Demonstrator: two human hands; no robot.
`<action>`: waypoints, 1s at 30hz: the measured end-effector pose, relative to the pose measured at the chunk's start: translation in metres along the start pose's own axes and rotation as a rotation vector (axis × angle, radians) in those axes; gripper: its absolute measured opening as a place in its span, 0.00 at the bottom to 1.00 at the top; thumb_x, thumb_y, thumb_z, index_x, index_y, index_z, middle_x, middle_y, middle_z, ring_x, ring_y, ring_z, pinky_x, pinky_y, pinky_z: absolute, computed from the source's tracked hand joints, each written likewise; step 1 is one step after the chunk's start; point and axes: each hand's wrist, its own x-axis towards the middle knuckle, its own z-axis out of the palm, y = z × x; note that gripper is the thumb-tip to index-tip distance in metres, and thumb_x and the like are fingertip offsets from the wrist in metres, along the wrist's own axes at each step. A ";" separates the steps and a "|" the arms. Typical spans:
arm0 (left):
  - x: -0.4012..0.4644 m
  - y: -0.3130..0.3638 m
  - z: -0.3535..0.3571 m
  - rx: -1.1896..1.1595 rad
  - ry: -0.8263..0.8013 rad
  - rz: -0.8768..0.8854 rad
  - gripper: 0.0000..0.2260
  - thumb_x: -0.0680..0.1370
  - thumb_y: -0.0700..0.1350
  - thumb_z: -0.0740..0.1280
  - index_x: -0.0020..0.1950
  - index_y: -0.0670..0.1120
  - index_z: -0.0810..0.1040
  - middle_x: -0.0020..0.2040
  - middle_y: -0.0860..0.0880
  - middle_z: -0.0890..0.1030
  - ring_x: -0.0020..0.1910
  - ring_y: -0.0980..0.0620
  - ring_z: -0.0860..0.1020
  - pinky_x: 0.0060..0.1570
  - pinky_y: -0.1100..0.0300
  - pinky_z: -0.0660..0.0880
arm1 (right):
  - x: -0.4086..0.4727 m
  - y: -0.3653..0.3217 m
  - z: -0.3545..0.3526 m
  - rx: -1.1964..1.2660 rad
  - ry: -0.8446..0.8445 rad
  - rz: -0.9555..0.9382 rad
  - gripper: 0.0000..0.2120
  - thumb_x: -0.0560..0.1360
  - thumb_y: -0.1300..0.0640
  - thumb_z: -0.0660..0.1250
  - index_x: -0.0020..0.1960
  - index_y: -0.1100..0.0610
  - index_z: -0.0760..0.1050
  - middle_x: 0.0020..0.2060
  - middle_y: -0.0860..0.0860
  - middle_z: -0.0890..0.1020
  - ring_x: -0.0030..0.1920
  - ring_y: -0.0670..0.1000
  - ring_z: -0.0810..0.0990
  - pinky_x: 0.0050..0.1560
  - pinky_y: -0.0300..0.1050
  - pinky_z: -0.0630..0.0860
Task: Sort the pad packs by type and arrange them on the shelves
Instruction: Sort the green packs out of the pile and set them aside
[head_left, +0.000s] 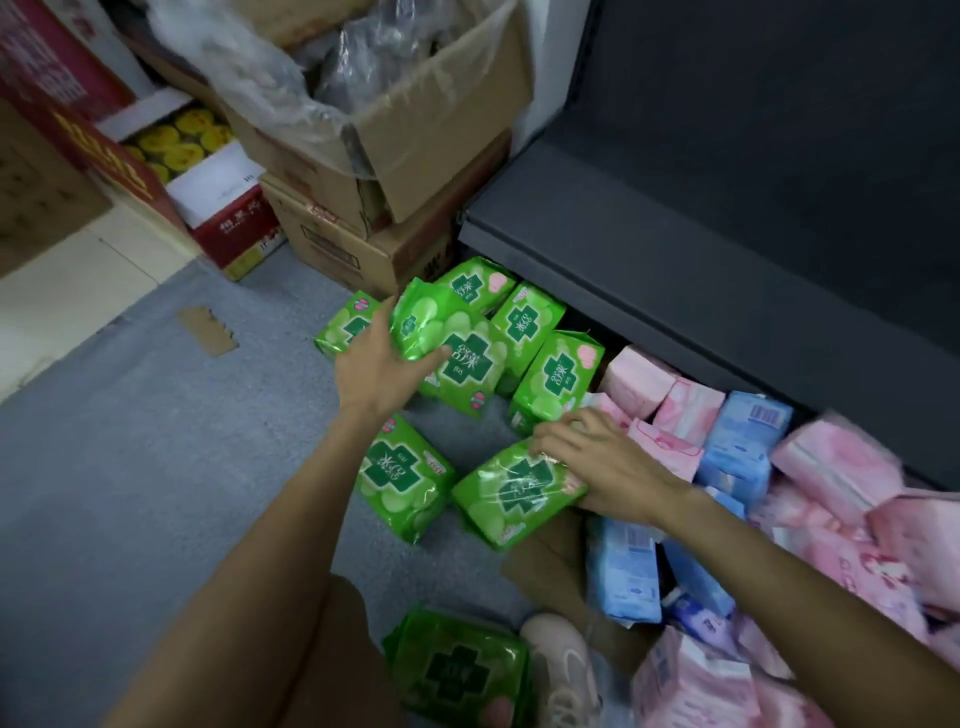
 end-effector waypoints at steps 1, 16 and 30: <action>-0.006 0.006 -0.011 -0.103 0.025 0.022 0.42 0.66 0.69 0.69 0.75 0.53 0.60 0.66 0.49 0.75 0.65 0.45 0.74 0.61 0.48 0.71 | -0.004 -0.003 -0.020 0.156 0.080 0.066 0.33 0.62 0.56 0.76 0.62 0.45 0.65 0.62 0.43 0.70 0.59 0.53 0.71 0.59 0.54 0.72; -0.025 0.225 -0.179 -0.595 0.199 0.722 0.28 0.74 0.66 0.60 0.72 0.71 0.53 0.69 0.67 0.65 0.69 0.57 0.68 0.69 0.50 0.66 | -0.045 -0.047 -0.349 0.819 1.013 0.292 0.23 0.58 0.52 0.78 0.51 0.45 0.76 0.63 0.44 0.77 0.63 0.48 0.77 0.63 0.57 0.73; 0.023 0.501 -0.299 -0.777 0.207 1.239 0.27 0.79 0.54 0.62 0.75 0.58 0.54 0.70 0.59 0.65 0.67 0.63 0.68 0.67 0.61 0.66 | -0.106 -0.025 -0.580 0.348 1.435 0.242 0.26 0.65 0.61 0.79 0.60 0.53 0.74 0.51 0.39 0.80 0.50 0.42 0.81 0.53 0.43 0.79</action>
